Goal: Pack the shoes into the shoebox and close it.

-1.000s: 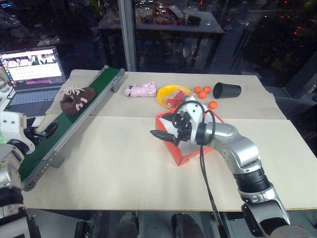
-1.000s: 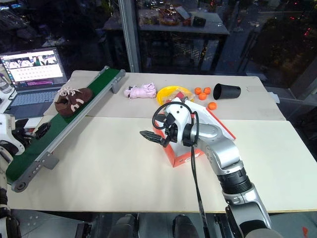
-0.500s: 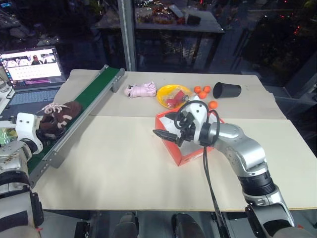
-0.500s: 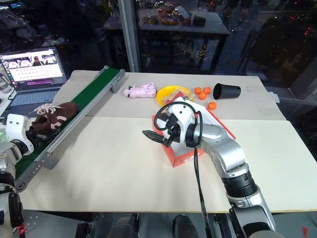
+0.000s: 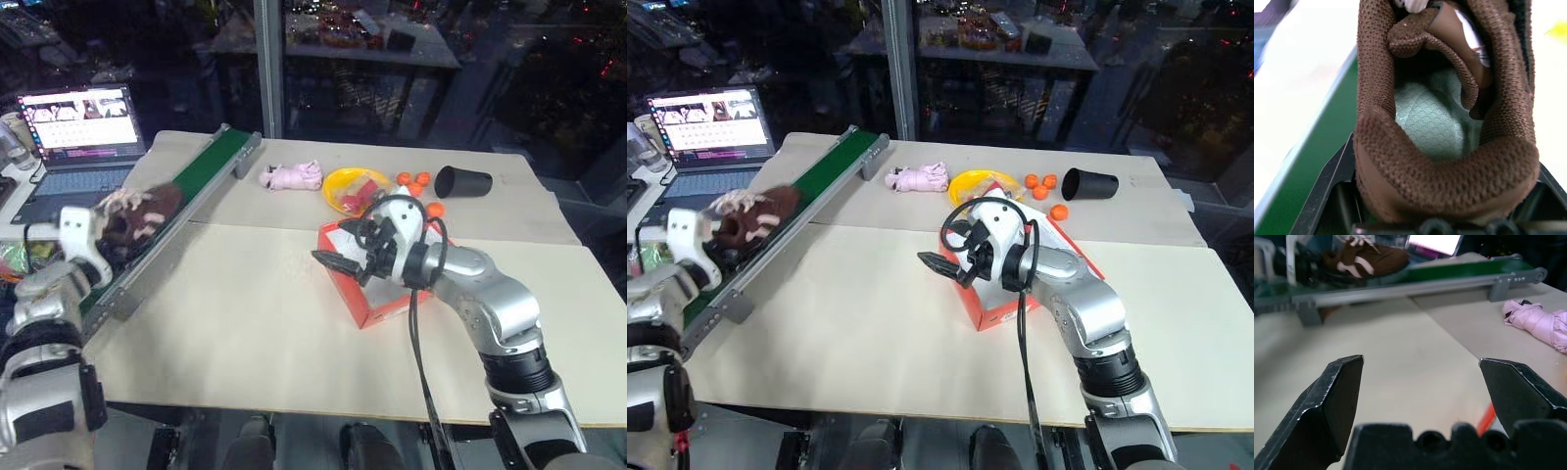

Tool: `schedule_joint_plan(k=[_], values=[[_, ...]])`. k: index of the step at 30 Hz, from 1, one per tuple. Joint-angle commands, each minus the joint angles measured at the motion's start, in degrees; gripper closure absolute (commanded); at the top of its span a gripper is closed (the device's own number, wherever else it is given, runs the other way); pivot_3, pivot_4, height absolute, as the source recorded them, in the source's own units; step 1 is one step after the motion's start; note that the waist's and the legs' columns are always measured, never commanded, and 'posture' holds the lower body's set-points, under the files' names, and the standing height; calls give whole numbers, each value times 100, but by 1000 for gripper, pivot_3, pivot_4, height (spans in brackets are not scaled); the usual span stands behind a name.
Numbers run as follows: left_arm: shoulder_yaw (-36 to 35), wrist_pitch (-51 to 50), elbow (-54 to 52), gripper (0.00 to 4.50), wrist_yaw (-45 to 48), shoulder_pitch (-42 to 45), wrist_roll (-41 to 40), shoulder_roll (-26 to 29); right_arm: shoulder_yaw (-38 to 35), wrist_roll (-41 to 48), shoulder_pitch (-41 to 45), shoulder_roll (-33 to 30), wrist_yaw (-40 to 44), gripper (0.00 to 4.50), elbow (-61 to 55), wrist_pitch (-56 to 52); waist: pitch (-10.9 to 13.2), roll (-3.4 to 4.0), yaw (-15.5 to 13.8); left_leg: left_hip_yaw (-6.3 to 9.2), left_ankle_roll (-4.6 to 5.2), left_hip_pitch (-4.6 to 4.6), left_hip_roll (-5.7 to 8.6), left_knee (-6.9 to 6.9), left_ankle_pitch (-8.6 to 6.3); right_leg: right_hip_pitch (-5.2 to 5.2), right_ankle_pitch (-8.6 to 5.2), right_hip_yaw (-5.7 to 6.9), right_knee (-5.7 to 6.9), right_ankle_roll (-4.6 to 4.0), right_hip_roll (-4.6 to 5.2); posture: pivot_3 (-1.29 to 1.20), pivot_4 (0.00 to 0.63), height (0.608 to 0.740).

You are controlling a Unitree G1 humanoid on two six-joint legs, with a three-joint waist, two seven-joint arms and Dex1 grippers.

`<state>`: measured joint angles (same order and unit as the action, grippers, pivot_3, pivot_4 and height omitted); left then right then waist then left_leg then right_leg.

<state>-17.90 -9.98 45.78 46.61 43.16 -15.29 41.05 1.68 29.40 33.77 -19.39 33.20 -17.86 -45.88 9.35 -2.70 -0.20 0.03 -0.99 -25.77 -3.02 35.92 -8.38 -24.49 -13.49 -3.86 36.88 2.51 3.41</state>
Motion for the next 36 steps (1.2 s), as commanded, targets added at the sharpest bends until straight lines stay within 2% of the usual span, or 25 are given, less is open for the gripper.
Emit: schedule_joint_plan(k=[1,3,9,17,21,28,36], values=[[294,-794,-1948,1929,-57,333,-509,-403,-988,1100,554,584,-621,0,-39,-480,1,0,6,1,0,-5,1,0,0,-1,2,-1,-2,3,1,0,150,740],[380,-1171,-2498,1929,-157,301,-632,-569,-1256,1432,701,792,-886,0,-5,-684,0,0,35,1,1,-9,2,0,0,-2,5,-1,-3,8,2,0,150,740],[1195,-2047,-3791,1929,-358,594,-839,-1430,-2690,3379,1507,1538,-2569,0,562,-828,5,7,144,5,3,4,1,-5,0,0,4,-1,13,9,-2,0,150,740],[1688,-2455,-4229,1929,-251,939,-1033,-2071,-3137,4446,1771,1570,-3701,0,918,-470,20,32,257,5,14,21,4,-6,8,13,4,-9,14,9,-4,0,150,740],[1722,-2363,-4060,1929,-150,1028,-970,-2056,-3132,4601,1628,1317,-3904,0,861,-360,41,65,289,5,15,21,5,-6,8,12,4,-12,14,9,-4,0,150,740],[1582,-1961,-3514,1929,-66,1117,-729,-1722,-3349,4892,1433,529,-4079,0,857,-213,43,69,273,4,16,18,10,-6,8,12,3,-14,8,11,-1,0,150,740],[1675,-2106,-3813,1929,-125,1160,-857,-2001,-2786,4632,1307,668,-3771,0,1046,-4,45,72,288,5,16,19,9,-6,8,12,3,-16,11,11,-3,0,150,740]])
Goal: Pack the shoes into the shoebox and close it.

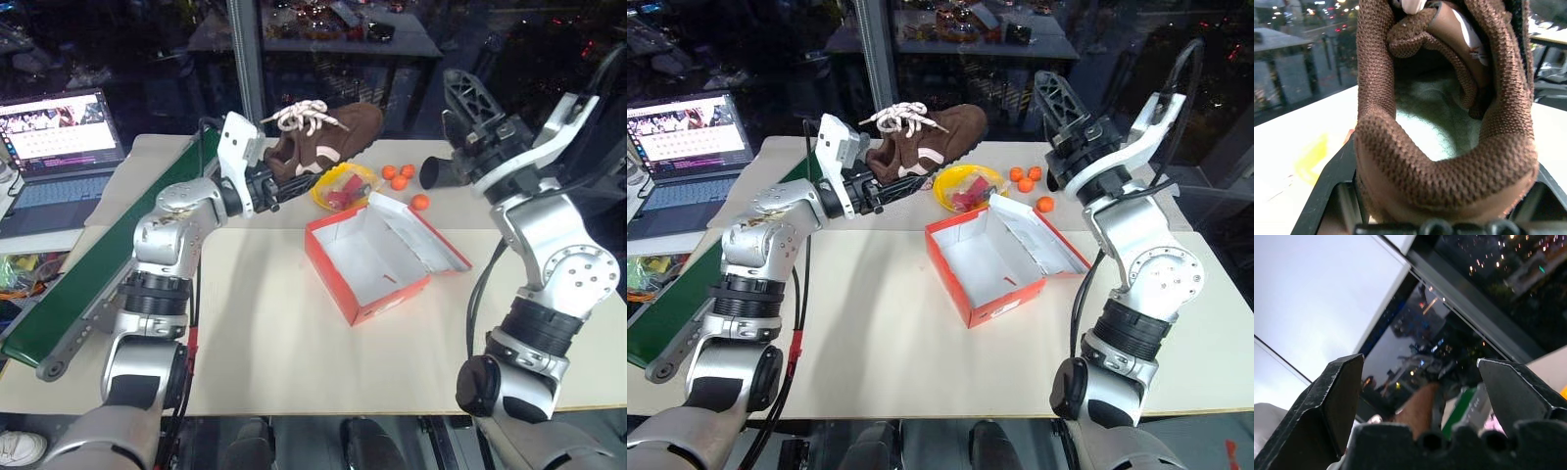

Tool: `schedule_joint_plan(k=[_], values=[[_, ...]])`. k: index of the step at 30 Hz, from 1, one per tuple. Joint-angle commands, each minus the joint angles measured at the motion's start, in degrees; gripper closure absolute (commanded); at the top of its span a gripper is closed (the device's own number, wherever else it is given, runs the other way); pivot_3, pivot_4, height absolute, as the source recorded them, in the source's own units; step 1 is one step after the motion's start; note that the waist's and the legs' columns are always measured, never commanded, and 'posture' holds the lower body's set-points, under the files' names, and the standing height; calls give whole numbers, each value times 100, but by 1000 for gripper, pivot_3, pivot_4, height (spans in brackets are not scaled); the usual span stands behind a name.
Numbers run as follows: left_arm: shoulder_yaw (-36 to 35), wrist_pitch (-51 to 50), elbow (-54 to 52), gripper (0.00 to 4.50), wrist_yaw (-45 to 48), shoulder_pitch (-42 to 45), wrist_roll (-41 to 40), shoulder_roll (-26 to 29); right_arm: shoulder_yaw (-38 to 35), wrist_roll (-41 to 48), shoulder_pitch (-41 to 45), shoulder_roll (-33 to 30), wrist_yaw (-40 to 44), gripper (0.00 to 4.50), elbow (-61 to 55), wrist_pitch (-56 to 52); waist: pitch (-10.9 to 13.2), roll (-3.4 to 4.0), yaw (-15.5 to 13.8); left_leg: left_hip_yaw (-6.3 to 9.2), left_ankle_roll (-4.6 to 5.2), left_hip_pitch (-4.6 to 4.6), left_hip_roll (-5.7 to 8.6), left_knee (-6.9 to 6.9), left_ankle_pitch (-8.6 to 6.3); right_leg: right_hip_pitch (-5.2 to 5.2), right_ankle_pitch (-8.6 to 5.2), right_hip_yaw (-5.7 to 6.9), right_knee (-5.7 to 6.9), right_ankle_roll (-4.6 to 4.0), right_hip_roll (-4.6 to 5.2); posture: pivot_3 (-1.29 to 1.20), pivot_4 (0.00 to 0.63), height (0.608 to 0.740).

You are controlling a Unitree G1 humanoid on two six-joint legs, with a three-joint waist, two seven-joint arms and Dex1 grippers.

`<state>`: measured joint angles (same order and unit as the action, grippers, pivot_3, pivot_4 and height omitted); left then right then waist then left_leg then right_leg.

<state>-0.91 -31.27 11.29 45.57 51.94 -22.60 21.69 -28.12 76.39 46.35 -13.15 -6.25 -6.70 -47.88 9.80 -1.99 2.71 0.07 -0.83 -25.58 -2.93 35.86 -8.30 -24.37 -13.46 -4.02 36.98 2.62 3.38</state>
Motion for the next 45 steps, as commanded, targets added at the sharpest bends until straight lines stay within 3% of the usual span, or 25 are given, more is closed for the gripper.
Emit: schedule_joint_plan(k=[1,12,15,23,25,26,28,36,40,45], values=[[-12,-6,-412,1929,-41,298,-145,-129,252,-92,51,86,209,0,-39,229,0,1,-9,0,0,0,0,0,0,0,0,0,1,0,-1,0,150,740],[48,-117,-596,1929,-303,306,-186,-625,572,-159,24,284,318,0,-5,446,1,1,-26,1,0,-4,1,0,0,1,0,1,-6,2,1,0,150,740],[71,-159,-677,1929,-364,251,-186,-742,665,-242,15,330,286,697,-23,475,1,1,-16,1,0,-3,1,1,0,0,0,1,-4,2,0,0,150,740],[-70,-431,-918,1929,-562,141,-334,-797,723,-493,44,246,292,3416,56,478,1,1,-18,0,0,-2,1,1,0,1,0,1,-3,2,0,0,150,740],[-161,-566,-1001,959,-617,96,-440,-778,722,-579,87,214,301,3898,98,493,1,1,-14,0,0,-2,1,1,0,0,0,1,-3,2,0,0,150,740],[-200,-633,-1059,721,-610,66,-519,-758,720,-605,101,201,306,4031,108,497,1,2,-9,1,0,-2,0,1,0,1,0,0,-3,2,0,0,150,740],[-308,-814,-1270,10,-555,-61,-714,-623,720,-693,170,116,342,4057,170,516,1,2,-9,1,0,-2,0,0,0,0,0,1,-2,2,0,0,150,740],[-613,-1238,-1887,0,-482,-956,-856,466,843,-1390,708,-798,978,4069,742,479,7,11,-11,1,0,1,0,0,0,0,0,0,1,1,-1,0,150,740],[-745,-1296,-2141,0,-556,-1379,-880,839,2114,-2798,1044,-1983,2444,4069,1370,350,11,17,-12,-3,0,0,2,0,0,-1,-1,-2,-10,1,2,0,150,740],[-631,-1267,-2445,0,-755,-1637,-826,817,3239,-4080,1089,-2492,3833,4069,2138,769,11,15,-27,-1,0,-1,0,-2,0,3,-1,1,-19,0,1,0,150,740]])
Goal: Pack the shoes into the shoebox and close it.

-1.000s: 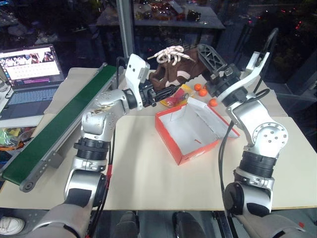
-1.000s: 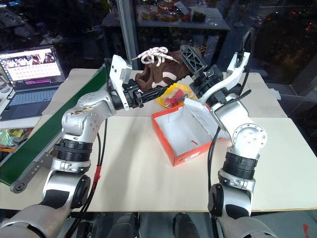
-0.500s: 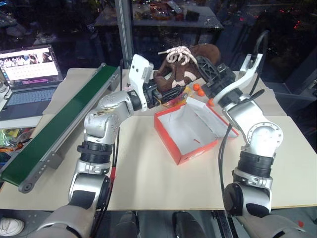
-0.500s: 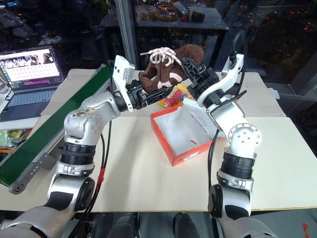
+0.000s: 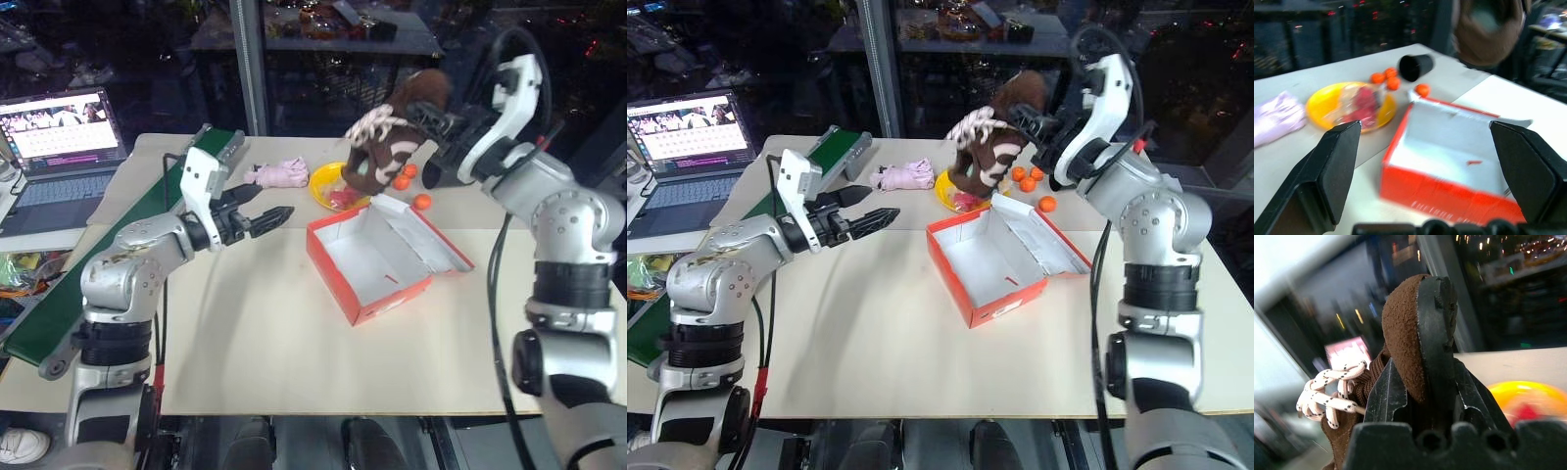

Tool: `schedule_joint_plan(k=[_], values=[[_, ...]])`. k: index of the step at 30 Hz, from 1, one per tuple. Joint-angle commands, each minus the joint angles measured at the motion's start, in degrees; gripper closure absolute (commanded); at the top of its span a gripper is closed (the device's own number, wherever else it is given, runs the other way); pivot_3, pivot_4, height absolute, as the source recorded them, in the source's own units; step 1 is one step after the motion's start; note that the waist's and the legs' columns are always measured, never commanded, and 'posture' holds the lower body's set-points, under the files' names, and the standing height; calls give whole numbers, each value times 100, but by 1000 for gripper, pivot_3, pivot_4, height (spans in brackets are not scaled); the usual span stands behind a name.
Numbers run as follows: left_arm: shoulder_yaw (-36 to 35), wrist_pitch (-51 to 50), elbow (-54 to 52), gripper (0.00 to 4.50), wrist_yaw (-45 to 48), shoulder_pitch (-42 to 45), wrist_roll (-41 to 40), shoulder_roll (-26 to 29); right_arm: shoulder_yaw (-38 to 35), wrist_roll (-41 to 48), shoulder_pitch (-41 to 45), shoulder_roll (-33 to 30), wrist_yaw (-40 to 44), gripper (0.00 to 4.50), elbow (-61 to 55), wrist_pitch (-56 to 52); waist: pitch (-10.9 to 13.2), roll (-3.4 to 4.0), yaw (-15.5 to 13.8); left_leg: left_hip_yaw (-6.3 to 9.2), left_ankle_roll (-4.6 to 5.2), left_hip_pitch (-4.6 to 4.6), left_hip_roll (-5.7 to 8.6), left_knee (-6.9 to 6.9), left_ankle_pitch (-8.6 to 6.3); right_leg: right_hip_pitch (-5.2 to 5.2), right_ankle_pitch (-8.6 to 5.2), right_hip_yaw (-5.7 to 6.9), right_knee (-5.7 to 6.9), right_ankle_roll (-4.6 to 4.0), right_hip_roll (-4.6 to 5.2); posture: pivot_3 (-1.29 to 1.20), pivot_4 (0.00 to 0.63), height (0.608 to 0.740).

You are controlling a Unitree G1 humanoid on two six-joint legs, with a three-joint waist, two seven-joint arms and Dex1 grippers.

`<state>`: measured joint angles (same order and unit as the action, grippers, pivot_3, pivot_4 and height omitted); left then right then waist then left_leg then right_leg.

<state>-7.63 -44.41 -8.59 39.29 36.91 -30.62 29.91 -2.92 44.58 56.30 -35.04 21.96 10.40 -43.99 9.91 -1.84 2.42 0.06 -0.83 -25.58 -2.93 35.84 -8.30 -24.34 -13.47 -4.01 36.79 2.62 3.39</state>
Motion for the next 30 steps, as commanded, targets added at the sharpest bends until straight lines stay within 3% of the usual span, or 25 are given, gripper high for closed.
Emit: schedule_joint_plan(k=[1,13,19,26,28,30], values=[[51,41,-514,0,-155,-174,-29,-15,837,-1090,100,-338,1206,4069,558,458,0,0,3,-1,0,0,1,1,0,2,0,-1,-2,1,1,0,150,740],[-54,-28,-1039,0,-635,-739,-138,-108,2209,-3182,164,-435,3342,4069,2057,1457,7,-4,-1,-1,-1,-3,3,4,0,-2,1,-1,2,2,1,0,150,740],[-36,-12,-1200,0,-893,-845,-199,-261,2522,-4064,542,44,3538,4069,3336,2305,7,-4,23,-1,-1,5,4,8,1,2,2,-3,4,2,1,0,150,740],[-134,-99,-1439,0,-1058,-988,-252,-261,2438,-4820,1004,809,2996,4069,5066,3280,2,-13,77,0,-4,33,3,8,2,26,3,-8,11,0,-3,0,150,740],[-173,-139,-1498,0,-1092,-1015,-276,-238,2371,-4955,1103,959,2786,3040,5361,3477,-4,-22,107,1,-4,40,3,9,2,31,3,-7,14,0,-4,0,150,740],[-199,-170,-1536,0,-1114,-1036,-301,-214,2278,-5029,1204,1088,2633,2557,5534,3626,-3,-22,122,2,-5,42,3,9,2,32,3,-7,16,0,-3,0,150,740]])
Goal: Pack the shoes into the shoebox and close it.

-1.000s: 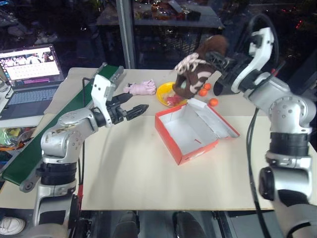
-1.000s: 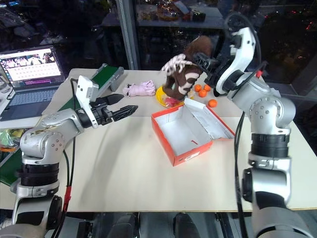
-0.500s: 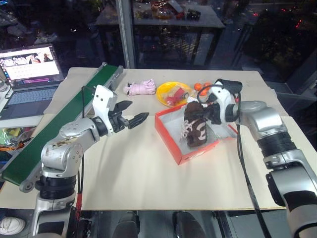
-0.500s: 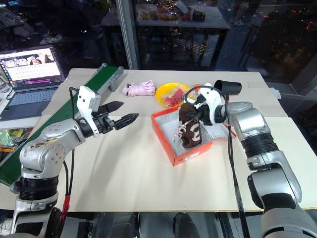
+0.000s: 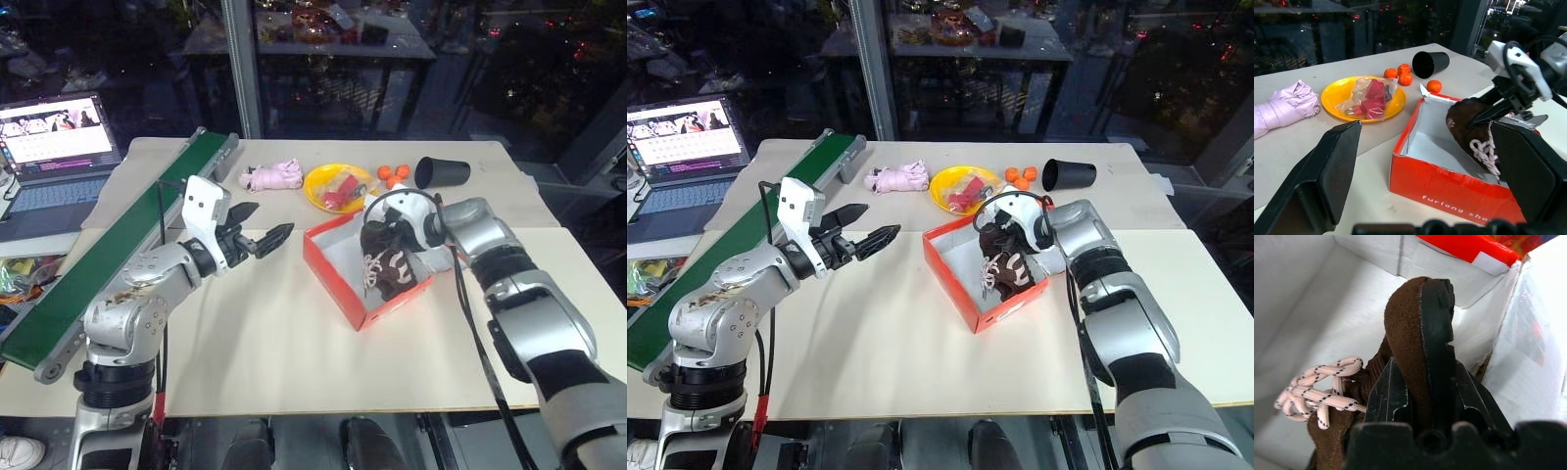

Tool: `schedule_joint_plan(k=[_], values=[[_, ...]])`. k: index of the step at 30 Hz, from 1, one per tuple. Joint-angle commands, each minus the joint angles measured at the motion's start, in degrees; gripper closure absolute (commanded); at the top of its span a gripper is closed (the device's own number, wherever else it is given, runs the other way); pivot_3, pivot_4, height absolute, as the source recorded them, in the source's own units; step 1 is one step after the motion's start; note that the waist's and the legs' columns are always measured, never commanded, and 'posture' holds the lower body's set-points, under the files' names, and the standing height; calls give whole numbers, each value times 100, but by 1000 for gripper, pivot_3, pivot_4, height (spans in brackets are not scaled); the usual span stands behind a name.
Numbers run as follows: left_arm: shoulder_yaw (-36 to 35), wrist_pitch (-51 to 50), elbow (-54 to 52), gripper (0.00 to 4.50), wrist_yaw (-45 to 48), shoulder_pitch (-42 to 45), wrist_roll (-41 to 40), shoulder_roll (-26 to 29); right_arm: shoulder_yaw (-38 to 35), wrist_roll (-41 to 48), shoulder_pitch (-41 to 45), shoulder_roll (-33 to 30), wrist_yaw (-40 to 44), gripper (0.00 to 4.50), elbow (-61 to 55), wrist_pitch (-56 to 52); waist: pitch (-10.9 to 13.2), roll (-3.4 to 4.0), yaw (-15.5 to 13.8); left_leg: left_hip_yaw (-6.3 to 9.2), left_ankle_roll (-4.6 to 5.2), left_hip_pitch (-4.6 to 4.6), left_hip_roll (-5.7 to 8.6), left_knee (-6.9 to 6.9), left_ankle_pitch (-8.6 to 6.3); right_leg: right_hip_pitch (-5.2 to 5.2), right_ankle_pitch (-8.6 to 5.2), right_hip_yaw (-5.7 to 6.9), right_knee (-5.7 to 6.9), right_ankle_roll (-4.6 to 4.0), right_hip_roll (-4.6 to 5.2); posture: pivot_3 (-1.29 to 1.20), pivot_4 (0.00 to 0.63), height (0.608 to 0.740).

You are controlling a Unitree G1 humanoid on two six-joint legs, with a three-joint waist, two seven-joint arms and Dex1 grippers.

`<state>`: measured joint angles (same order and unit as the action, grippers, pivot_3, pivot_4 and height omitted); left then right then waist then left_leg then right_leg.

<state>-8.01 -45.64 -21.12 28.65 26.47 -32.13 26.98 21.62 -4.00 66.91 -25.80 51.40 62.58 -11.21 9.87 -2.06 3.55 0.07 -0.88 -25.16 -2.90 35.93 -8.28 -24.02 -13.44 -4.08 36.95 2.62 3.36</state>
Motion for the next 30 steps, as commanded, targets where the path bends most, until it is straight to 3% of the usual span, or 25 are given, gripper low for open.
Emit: schedule_joint_plan(k=[1,6,8,14,22,25,30], values=[[-174,-66,-296,0,-59,3,-160,89,-239,-161,196,228,-340,2193,351,377,1,2,18,-1,0,-1,2,-1,0,-4,0,-3,3,0,1,0,150,740],[-154,-82,-263,0,-76,30,-186,124,-475,-180,368,392,-406,508,320,506,8,4,21,1,0,-15,2,-7,0,-19,-1,-3,6,0,1,0,150,740],[-132,-78,-231,0,-66,61,-191,126,-577,-146,423,419,-414,96,215,491,9,4,23,0,-1,-15,4,-7,0,-19,-1,-4,5,0,3,0,150,740],[-107,-39,-82,0,-17,130,-169,171,-869,70,423,358,-75,96,-1040,-18,10,6,29,1,-1,-12,4,-6,0,-20,-1,-3,11,0,1,0,150,740],[-487,38,320,0,-144,-184,95,521,-1716,1651,-807,51,790,96,-5104,-2115,10,7,-18,6,0,-14,2,-13,-1,-22,-3,3,13,0,1,0,150,740],[-790,274,640,0,-229,-425,297,670,-1986,2172,-1467,16,614,96,-6253,-2724,10,7,-60,6,-1,-15,2,-12,-1,-22,-3,4,11,0,3,0,150,740],[-1118,681,1049,0,-329,-751,622,878,-2151,2522,-1961,233,5,96,-7023,-3185,10,7,-74,4,-1,-11,1,-6,0,-24,-3,3,13,-4,2,0,150,740]])
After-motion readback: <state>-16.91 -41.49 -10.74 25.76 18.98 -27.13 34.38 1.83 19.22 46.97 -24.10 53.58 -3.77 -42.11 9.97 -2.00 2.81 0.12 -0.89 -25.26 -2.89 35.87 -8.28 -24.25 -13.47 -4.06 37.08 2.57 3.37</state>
